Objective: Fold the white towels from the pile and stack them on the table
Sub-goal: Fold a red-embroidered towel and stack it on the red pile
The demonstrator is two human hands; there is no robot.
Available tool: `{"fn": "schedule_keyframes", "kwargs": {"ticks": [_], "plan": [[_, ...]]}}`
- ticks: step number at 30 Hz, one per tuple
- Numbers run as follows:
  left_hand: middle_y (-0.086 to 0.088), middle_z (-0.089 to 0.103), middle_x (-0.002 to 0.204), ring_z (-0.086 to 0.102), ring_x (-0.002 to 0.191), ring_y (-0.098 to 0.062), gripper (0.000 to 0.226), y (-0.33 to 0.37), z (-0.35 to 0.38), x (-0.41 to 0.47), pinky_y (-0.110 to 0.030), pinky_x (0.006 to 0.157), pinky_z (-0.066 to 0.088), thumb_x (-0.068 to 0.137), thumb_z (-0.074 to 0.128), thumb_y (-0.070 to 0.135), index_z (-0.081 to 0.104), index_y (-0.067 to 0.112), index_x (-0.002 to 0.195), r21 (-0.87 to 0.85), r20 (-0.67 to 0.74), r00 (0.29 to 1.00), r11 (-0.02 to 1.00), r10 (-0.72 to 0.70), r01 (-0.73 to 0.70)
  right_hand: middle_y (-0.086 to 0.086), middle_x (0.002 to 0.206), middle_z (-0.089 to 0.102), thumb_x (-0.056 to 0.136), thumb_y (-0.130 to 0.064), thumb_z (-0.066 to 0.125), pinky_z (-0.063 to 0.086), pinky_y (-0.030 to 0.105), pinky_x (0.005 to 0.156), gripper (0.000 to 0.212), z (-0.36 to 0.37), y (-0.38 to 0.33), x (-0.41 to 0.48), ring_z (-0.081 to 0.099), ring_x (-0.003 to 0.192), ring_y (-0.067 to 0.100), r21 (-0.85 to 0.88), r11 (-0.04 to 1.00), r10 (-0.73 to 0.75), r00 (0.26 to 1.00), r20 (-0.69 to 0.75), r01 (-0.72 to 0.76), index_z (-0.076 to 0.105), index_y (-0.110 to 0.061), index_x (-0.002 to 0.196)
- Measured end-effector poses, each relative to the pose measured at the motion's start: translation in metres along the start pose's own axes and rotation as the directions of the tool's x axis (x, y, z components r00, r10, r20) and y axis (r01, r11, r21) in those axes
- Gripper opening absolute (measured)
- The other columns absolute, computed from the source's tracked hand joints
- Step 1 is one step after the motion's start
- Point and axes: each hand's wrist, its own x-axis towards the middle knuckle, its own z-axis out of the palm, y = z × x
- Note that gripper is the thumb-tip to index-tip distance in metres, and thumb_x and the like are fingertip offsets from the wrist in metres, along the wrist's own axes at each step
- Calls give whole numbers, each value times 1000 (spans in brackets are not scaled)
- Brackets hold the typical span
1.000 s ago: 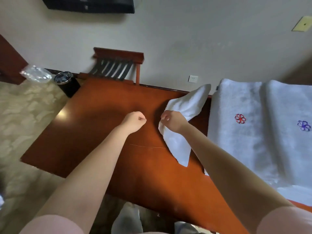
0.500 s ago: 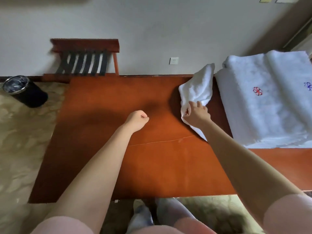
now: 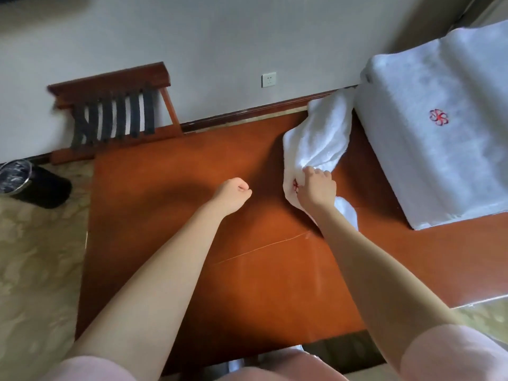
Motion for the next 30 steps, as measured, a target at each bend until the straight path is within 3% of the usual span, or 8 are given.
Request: {"fn": "schedule_keyframes", "kwargs": {"ticks": [4, 10, 18, 22, 24, 27, 30], "plan": [[-3, 56, 129, 55, 111, -20, 35, -10, -21, -4, -31, 95, 45, 96, 53, 27, 53, 15, 128, -50, 39, 998, 997, 59, -57, 10, 111, 61, 85, -16, 54, 44, 38, 81, 34, 7, -43, -24, 47, 111, 32, 146, 989, -40, 996, 80, 28, 56, -14, 119], [-9, 53, 135, 52, 121, -25, 41, -85, -63, -13, -36, 104, 41, 96, 51, 26, 48, 11, 135, -151, 69, 995, 987, 72, -61, 7, 127, 58, 85, -21, 64, 42, 33, 86, 51, 21, -118, -70, 46, 122, 26, 252, 968, -37, 978, 206, -16, 50, -19, 134], [-8, 55, 126, 54, 111, -26, 41, -182, -88, -27, -36, 91, 45, 95, 49, 38, 52, 15, 129, -407, 45, 991, 904, -122, 130, 3, 124, 57, 82, -28, 68, 39, 25, 77, 54, 34, -217, -103, 53, 109, 20, 266, 963, -125, 935, 332, 35, 51, -20, 132], [-8, 61, 114, 58, 97, -23, 37, -214, -88, -37, -36, 81, 47, 97, 43, 45, 53, 15, 117, -582, 140, 949, 751, -284, 311, 4, 110, 58, 81, -22, 68, 41, 23, 62, 48, 54, -244, -116, 53, 86, 15, 378, 924, -244, 853, 462, 60, 51, -19, 126], [-6, 64, 107, 60, 94, -20, 38, -223, -83, -44, -34, 73, 48, 97, 40, 46, 54, 17, 117, -609, 214, 916, 687, -339, 397, 3, 110, 54, 82, -21, 69, 42, 23, 67, 48, 61, -247, -123, 52, 89, 16, 407, 911, -304, 775, 554, 67, 48, -19, 126], [-9, 65, 108, 61, 93, -23, 47, -224, -75, -50, -33, 70, 48, 97, 42, 45, 55, 9, 124, -510, 272, 881, 718, -386, 473, -1, 106, 54, 84, -27, 70, 44, 25, 84, 49, 57, -237, -127, 55, 101, 16, 462, 887, -347, 692, 633, 23, 51, -23, 129], [-8, 64, 102, 60, 87, -23, 44, -219, -66, -49, -31, 70, 48, 92, 52, 37, 58, 3, 119, -378, 202, 905, 823, -374, 424, -3, 86, 60, 84, -24, 70, 47, 22, 74, 45, 45, -226, -122, 58, 78, 8, 429, 903, -344, 665, 663, 39, 54, -28, 125]]}}
